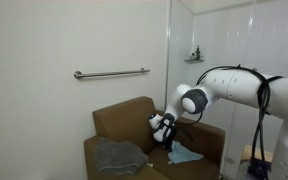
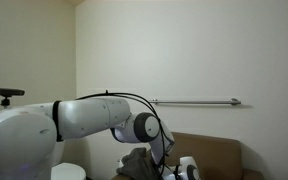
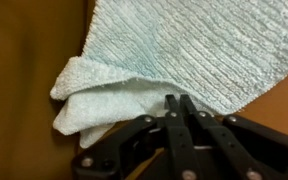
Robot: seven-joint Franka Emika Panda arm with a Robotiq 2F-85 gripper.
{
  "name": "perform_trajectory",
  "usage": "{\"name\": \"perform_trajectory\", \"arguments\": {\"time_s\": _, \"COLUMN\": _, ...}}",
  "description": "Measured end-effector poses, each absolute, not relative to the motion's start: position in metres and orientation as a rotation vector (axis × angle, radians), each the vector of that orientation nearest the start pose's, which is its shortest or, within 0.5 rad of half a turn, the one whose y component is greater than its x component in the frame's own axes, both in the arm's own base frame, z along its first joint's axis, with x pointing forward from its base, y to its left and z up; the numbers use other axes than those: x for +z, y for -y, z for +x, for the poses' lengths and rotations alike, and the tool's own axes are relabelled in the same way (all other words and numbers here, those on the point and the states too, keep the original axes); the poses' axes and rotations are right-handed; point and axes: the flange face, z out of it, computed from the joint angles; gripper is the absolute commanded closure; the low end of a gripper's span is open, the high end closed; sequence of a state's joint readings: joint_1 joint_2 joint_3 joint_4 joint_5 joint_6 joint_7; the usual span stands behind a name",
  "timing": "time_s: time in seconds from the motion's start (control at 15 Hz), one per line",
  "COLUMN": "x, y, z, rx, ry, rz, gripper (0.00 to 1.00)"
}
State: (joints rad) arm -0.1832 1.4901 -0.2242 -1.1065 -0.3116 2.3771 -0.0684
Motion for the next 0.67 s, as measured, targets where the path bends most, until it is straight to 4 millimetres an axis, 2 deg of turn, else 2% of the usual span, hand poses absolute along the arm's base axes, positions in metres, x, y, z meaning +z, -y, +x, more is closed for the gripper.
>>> {"name": "perform_trajectory", "arguments": {"time_s": 0.6, "x": -0.115, "y": 0.206, "z": 0.625, "rx": 0.729, "ry": 0.277, "rz": -3.522, "gripper": 0.02}}
{"name": "perform_trajectory", "arguments": {"time_s": 0.67, "x": -0.114, "y": 0.204, "z": 0.624, "rx": 0.757, "ry": 0.285, "rz": -3.523, "gripper": 0.00}}
